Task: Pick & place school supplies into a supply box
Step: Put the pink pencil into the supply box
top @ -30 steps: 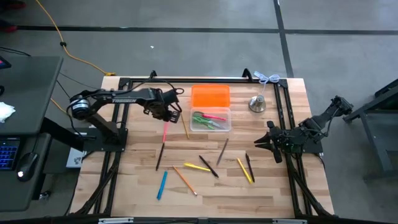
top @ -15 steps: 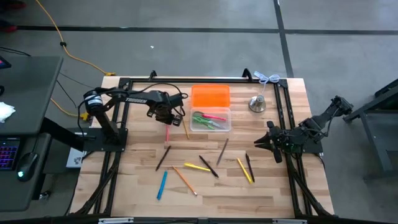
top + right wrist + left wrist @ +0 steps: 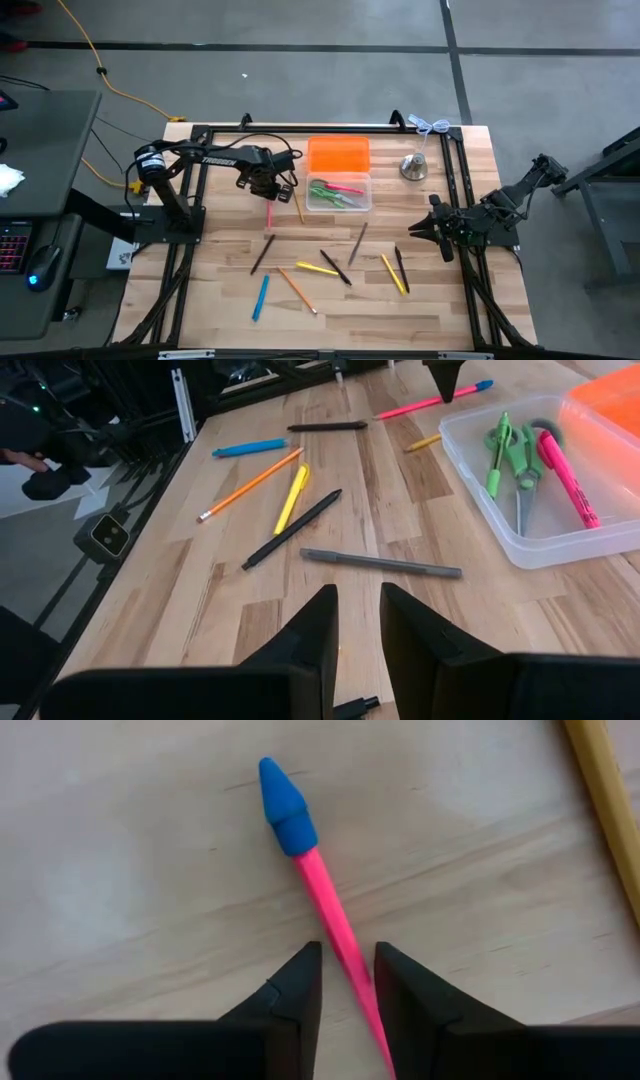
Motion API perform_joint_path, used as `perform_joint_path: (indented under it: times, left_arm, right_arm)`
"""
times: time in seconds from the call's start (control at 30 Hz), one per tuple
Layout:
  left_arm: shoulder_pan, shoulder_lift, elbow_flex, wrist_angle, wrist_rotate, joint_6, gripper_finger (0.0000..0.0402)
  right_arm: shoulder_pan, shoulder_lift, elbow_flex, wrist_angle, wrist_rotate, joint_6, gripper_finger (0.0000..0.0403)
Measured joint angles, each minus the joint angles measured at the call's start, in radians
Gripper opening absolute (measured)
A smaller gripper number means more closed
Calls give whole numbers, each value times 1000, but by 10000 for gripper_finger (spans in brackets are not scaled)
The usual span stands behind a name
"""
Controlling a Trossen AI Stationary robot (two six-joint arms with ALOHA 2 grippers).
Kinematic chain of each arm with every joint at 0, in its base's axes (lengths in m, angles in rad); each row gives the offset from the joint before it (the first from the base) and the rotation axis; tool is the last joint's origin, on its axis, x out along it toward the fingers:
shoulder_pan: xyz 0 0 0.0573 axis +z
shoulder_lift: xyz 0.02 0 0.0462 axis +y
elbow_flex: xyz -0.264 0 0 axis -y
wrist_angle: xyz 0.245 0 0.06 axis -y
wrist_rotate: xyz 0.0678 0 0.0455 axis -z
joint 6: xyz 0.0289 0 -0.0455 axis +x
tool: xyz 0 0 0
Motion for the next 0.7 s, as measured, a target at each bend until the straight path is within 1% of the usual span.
perform_joint_path:
  times: [0.23,0.33,0.43,0.6,0.7]
  left_arm:
    - [0,1,-1,0,-17,-4,59]
    - [0,1,-1,4,-20,-5,40]
    - [0,1,-1,6,-24,-7,34]
    - [0,1,-2,7,-25,-7,44]
    - [0,1,-2,8,-26,-6,43]
  right_arm:
    - [0,0,0,13,1,0,55]
    - [0,0,0,19,0,0,55]
    - [0,0,0,22,0,0,55]
    - [0,0,0,23,0,0,55]
    - [0,0,0,23,0,0,55]
